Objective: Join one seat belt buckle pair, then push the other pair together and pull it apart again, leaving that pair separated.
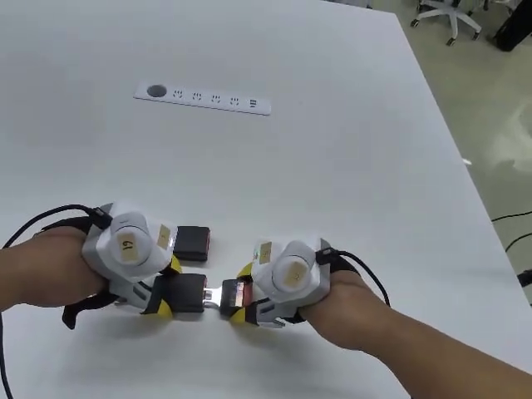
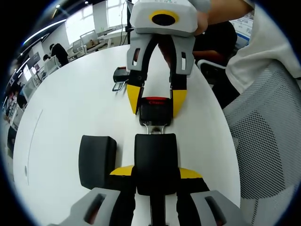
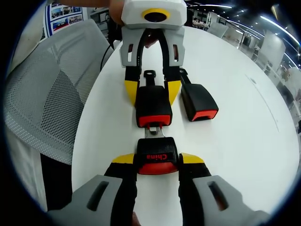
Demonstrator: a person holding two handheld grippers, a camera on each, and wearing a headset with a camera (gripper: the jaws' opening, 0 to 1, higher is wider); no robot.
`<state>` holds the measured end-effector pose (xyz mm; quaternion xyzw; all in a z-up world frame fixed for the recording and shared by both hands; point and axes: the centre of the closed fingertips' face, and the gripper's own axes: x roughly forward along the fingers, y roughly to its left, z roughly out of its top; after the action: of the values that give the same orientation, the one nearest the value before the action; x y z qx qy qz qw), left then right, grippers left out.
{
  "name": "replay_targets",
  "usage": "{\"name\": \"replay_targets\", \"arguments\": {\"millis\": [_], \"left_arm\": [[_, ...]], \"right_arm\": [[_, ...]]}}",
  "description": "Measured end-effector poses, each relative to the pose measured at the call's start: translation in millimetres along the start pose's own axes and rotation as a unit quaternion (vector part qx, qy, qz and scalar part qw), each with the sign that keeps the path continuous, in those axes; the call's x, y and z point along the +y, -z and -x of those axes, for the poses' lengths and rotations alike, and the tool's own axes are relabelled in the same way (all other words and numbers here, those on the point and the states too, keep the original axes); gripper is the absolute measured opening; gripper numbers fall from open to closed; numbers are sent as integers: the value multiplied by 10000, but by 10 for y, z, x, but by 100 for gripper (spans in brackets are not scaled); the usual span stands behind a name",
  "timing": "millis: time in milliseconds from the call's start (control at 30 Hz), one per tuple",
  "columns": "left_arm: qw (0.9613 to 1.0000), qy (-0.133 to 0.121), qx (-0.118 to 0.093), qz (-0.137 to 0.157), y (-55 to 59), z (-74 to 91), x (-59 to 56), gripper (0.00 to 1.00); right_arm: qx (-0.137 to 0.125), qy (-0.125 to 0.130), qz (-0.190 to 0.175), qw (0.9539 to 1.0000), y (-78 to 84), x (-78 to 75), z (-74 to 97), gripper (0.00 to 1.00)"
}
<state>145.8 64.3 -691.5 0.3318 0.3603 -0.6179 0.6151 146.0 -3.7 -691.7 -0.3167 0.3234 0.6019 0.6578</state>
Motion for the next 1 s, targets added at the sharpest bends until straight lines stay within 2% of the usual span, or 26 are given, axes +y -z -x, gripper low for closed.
{"name": "replay_targets", "arguments": {"millis": [800, 833, 867, 1000], "left_arm": [[10000, 1, 40, -84, -1, -11, 5, 32], [9999, -13, 63, -106, 10, -9, 14, 33], [9999, -8, 55, -95, 10, -12, 12, 33], [9999, -11, 80, -109, 6, -18, 17, 33]], "right_arm": [[-135, -45, 33, 9999, -137, 6, -84, 31], [-23, -19, -11, 10000, -93, -44, -116, 31], [-69, -18, 24, 10000, -102, -92, -163, 31], [-62, 5, -5, 10000, -124, -21, -105, 31]]}}
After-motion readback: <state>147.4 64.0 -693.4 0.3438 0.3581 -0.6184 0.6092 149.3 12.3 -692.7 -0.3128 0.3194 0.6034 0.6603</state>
